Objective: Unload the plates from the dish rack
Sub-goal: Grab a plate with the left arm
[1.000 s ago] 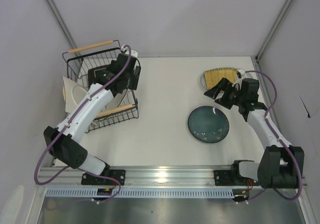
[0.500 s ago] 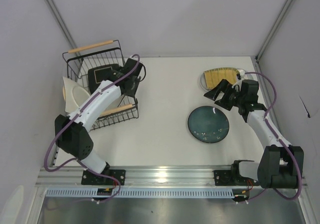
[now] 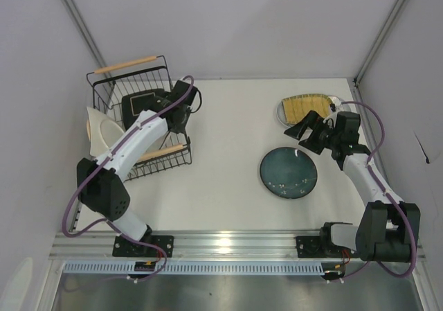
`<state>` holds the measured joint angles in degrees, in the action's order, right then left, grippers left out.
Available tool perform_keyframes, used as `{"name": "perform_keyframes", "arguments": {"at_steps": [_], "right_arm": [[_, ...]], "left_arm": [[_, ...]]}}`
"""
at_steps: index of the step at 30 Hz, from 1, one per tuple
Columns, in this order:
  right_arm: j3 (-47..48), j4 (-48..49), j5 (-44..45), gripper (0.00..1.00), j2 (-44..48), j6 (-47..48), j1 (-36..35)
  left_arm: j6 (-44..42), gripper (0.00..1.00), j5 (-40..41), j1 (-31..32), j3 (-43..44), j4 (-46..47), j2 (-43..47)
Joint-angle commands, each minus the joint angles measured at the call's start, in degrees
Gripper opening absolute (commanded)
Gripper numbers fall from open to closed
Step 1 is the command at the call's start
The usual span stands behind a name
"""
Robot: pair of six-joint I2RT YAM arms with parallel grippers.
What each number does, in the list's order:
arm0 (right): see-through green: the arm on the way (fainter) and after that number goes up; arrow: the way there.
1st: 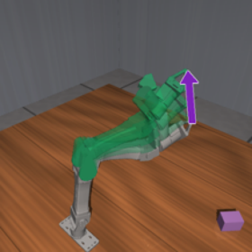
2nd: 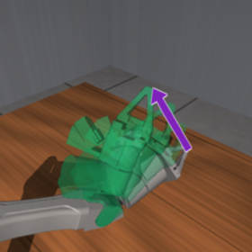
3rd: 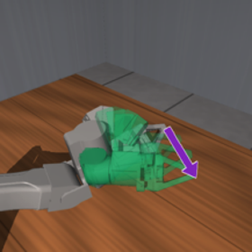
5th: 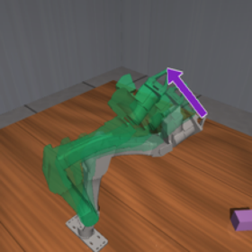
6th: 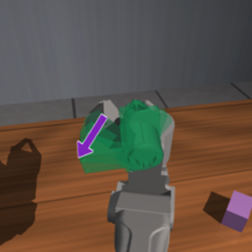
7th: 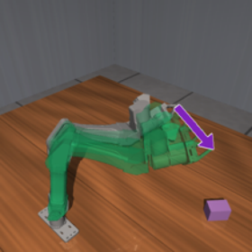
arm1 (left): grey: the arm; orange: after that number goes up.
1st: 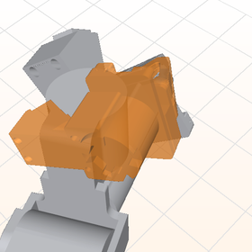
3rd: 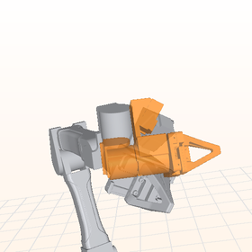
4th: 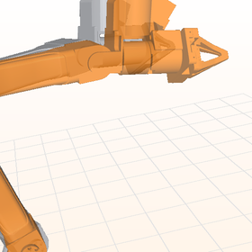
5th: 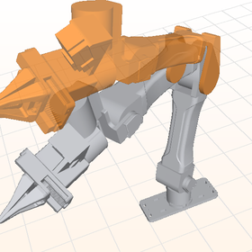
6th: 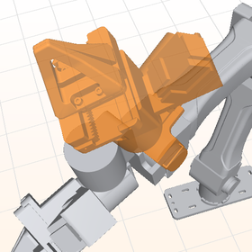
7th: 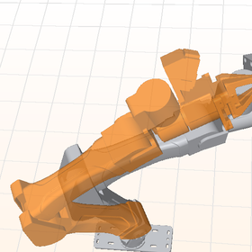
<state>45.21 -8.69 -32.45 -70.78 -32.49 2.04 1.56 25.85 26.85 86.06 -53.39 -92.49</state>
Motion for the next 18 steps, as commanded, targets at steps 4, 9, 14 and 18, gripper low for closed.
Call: {"name": "perform_keyframes", "arguments": {"at_steps": [4,9,14,18], "right_arm": [[0.4,2.1,-1.4,1.0,0.1,-0.1,0.4],[0.8,2.1,-1.5,1.0,-0.3,-0.4,0.6],[1.3,1.9,-1.6,1.0,0.0,-0.3,0.9],[1.5,2.2,-1.3,1.0,0.7,-0.9,1.5]], "left_arm": [[3.6,0.0,4.5,0.5,9.5,-4.8,4.2],[4.5,0.0,6.7,2.2,17.3,-5.9,7.1],[4.4,0.0,11.0,4.3,25.5,-6.5,7.5],[1.5,0.0,11.2,8.8,28.2,-2.4,8.4]]}}
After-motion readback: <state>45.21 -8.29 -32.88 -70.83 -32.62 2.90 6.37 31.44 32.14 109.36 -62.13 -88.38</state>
